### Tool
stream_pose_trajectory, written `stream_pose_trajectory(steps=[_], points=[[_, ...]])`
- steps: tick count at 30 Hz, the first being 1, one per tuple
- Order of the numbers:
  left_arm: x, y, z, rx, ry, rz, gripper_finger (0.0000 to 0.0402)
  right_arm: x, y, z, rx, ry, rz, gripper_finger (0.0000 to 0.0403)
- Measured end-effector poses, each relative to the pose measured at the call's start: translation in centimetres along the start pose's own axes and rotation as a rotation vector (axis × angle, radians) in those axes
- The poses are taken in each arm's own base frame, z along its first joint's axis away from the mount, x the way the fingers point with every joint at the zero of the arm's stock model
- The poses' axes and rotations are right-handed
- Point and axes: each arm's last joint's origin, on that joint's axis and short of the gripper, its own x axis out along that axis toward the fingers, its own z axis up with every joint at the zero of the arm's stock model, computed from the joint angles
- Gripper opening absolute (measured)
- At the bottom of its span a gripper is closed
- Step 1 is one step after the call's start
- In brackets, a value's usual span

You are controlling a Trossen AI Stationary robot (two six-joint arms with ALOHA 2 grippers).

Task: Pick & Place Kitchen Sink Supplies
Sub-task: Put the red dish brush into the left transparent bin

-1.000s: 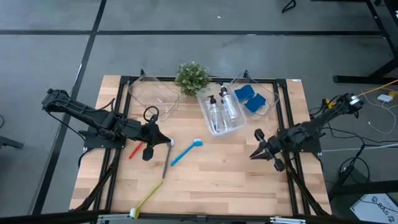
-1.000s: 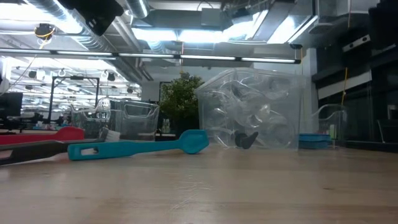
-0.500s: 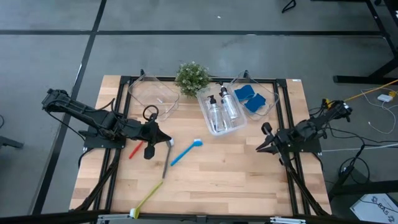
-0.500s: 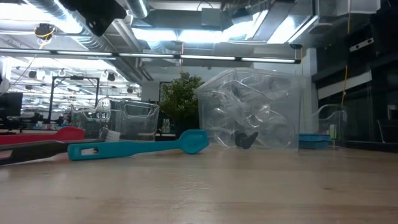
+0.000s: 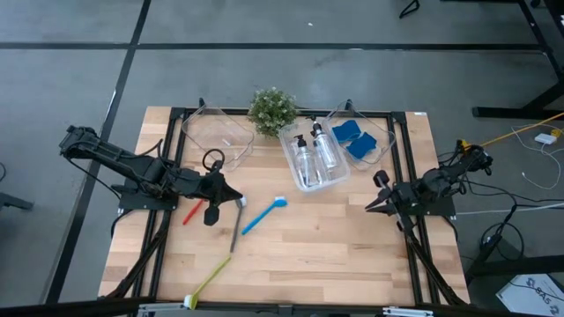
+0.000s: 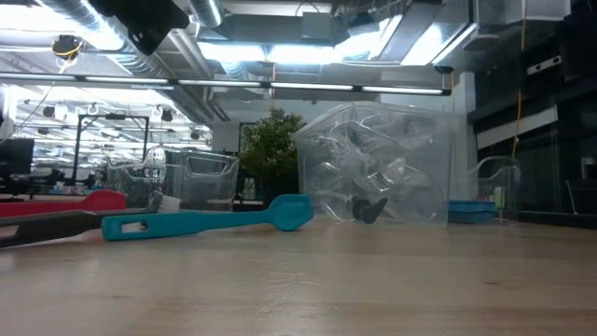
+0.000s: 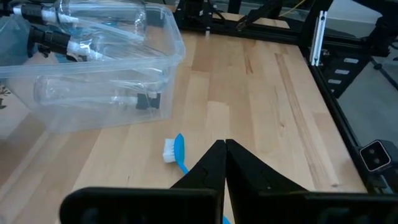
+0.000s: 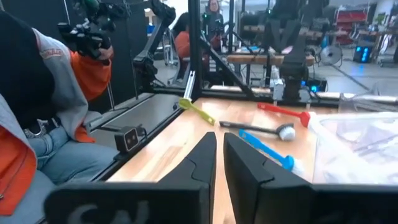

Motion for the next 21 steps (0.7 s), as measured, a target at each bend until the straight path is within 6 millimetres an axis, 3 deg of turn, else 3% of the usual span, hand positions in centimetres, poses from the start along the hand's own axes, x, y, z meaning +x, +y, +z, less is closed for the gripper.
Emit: stream_pose_trajectory(steps=[11, 15, 21], points=[[0.0, 0.1, 0.0, -0.025, -0.005, 0.018, 0.0006, 0.0, 0.0, 0.5, -0.053, -0.061, 0.002, 0.0032], [0.0, 0.1, 0.0, -0.025, -0.005, 0.018, 0.0003, 0.5, 0.1, -1.1, -0.081, -0.105, 0.007, 0.0032], [0.0, 0.1, 0.0, -0.023, -0.001, 0.018, 0.0004, 0.5, 0.1, -1.2, -0.058, -0.084, 0.008, 0.0032]])
